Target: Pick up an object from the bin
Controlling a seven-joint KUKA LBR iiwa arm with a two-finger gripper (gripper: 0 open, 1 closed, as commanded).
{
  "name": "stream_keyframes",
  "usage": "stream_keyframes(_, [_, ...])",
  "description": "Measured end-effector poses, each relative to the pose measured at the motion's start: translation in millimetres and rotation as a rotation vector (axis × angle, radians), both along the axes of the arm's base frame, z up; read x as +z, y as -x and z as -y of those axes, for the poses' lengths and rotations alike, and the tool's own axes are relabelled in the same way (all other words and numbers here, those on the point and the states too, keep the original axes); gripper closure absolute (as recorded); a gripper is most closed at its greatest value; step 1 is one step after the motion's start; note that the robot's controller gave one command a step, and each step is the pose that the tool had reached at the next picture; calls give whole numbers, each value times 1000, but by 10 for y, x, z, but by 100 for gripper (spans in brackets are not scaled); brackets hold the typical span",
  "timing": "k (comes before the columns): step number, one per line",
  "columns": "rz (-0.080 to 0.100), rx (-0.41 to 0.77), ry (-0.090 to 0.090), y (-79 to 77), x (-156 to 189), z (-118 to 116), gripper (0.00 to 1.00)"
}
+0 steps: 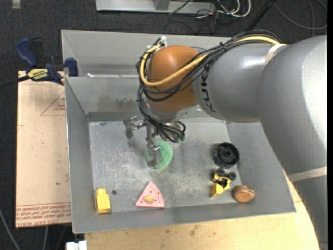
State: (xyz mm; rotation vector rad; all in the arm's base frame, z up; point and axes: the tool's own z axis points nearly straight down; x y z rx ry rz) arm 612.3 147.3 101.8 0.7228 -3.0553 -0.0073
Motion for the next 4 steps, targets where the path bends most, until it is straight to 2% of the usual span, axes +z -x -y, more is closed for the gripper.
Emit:
stream_keyframes(1, [8, -25, 2, -9, 148, 213, 0])
stream_keyframes(2, [2, -48, 2, 131, 415, 709, 0])
stream_keyframes(3, [12, 63, 5, 105, 153, 830, 0])
stream_keyframes(4, [8, 129, 4, 116, 30, 791, 0])
